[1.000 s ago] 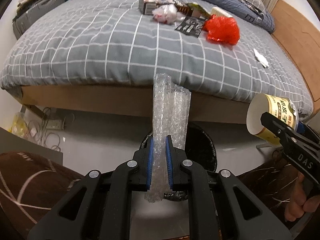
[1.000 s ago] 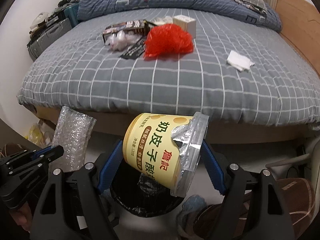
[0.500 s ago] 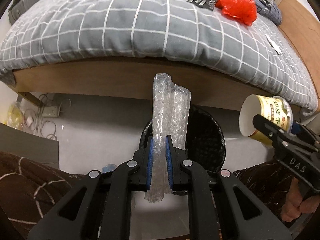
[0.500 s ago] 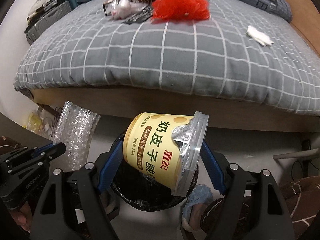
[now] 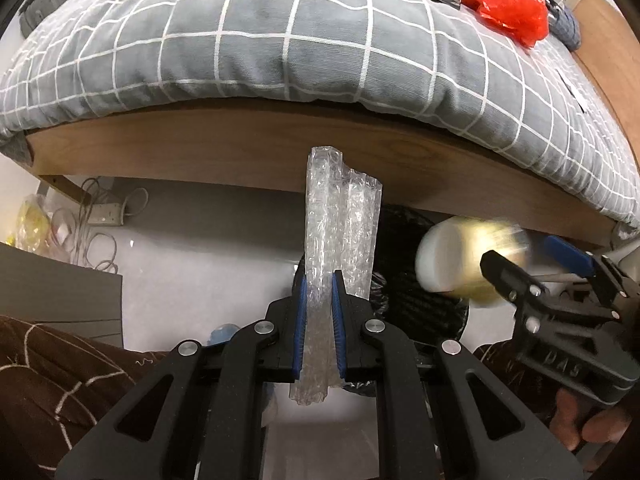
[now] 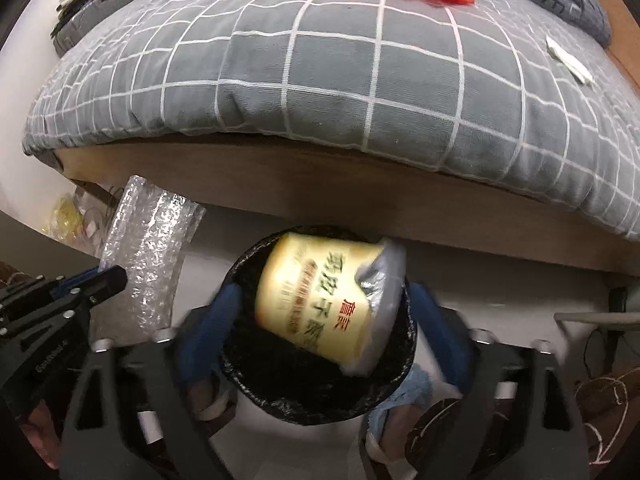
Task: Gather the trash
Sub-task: 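Open the right tool over the bin while the left tool releases the bubble wrap, then move both open tools back over the trash on the bed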
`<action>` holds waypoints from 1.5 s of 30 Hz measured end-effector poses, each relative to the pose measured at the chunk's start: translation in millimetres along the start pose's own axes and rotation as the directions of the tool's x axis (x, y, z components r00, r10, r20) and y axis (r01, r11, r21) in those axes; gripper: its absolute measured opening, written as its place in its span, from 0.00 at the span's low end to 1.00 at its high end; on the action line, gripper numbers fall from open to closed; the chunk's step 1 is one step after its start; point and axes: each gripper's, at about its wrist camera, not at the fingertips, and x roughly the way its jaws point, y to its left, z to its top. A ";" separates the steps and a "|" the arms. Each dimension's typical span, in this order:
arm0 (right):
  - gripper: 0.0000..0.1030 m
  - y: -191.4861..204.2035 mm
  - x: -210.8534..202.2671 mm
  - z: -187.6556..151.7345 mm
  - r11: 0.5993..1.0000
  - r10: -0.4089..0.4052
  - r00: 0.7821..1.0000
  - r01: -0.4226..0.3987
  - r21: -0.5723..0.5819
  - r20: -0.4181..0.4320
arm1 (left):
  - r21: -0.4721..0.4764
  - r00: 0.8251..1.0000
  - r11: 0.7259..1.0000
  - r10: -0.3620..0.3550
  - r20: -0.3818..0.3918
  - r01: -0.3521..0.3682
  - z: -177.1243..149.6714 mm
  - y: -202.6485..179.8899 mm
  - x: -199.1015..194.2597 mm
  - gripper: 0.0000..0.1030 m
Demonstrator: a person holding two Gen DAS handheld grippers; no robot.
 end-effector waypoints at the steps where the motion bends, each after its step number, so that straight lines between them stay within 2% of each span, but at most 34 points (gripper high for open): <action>1: 0.93 -0.1 -1.0 -0.3 1.000 -0.006 1.000 0.006 -0.003 0.005 | 0.002 1.000 1.000 0.000 0.002 0.000 0.0 -1.2 -0.9 0.11; 6: 0.93 -19.3 -5.5 -2.1 0.999 -0.031 1.000 0.031 0.026 0.003 | 0.008 1.000 1.000 -0.014 -0.011 0.014 1.1 -7.3 0.2 0.11; 19: 0.93 -79.7 -36.1 -8.9 0.989 -0.068 0.997 0.062 0.136 0.040 | 0.080 0.998 0.995 -0.056 -0.036 0.059 10.4 -61.2 14.3 0.11; 31: 0.93 -111.2 -44.7 -22.6 0.976 -0.094 0.994 0.080 0.203 0.059 | 0.132 0.997 0.990 -0.046 -0.068 0.054 5.6 -96.2 31.4 0.12; 34: 0.93 -109.2 -46.3 -21.6 0.977 -0.087 0.994 0.072 0.199 0.069 | 0.141 0.998 0.989 -0.029 -0.063 0.038 4.6 -96.8 35.2 0.18; 42: 0.93 -97.2 -42.9 -17.3 0.983 -0.095 0.992 0.082 0.162 0.077 | 0.146 0.999 0.989 -0.015 -0.029 0.019 8.0 -91.0 31.5 0.52; 45: 0.93 -97.3 -44.0 -16.5 0.982 -0.104 0.991 0.089 0.165 0.088 | 0.138 1.000 0.990 -0.016 -0.008 0.017 10.9 -87.9 25.0 0.68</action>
